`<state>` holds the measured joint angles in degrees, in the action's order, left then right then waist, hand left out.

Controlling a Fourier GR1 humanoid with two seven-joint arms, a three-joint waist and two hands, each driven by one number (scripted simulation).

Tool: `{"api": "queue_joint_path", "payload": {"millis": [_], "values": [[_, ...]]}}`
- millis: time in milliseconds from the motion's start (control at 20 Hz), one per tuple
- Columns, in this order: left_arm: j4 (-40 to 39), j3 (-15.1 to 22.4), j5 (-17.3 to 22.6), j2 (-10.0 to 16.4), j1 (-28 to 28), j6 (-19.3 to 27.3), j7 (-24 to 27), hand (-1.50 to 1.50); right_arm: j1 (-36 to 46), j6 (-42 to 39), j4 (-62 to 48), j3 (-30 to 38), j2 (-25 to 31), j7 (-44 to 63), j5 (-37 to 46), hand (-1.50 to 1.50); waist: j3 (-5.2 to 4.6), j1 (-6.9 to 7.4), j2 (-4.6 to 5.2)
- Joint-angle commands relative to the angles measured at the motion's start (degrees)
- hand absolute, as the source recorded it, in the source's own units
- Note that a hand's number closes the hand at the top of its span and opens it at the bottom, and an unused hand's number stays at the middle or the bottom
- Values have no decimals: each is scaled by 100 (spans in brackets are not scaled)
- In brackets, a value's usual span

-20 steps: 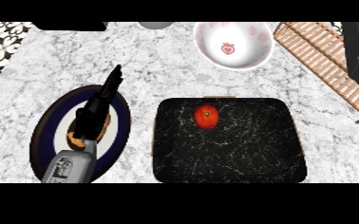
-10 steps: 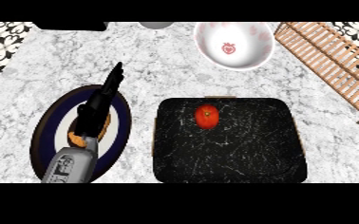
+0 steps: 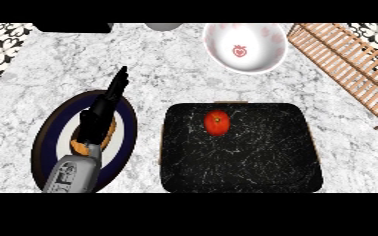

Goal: Pick the lemon from the tray and place it in the tiered shelf

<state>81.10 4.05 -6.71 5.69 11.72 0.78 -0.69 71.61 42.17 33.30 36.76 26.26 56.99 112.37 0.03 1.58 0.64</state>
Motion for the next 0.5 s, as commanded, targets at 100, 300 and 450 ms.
{"api": "queue_joint_path", "payload": {"millis": [100,300,450], "values": [[18,8,-21,-4,-115,-2,1,0,-376,-674,212,-42,156,1636,964,-150,-11,-52,-34],[204,-67,-12,71,11,1,-223,0,-549,-871,490,118,32,1765,993,-150,-4,-74,-58],[135,-171,78,104,-37,-50,-175,0,-800,-409,949,145,-308,1807,920,-150,-4,-112,-66]]}}
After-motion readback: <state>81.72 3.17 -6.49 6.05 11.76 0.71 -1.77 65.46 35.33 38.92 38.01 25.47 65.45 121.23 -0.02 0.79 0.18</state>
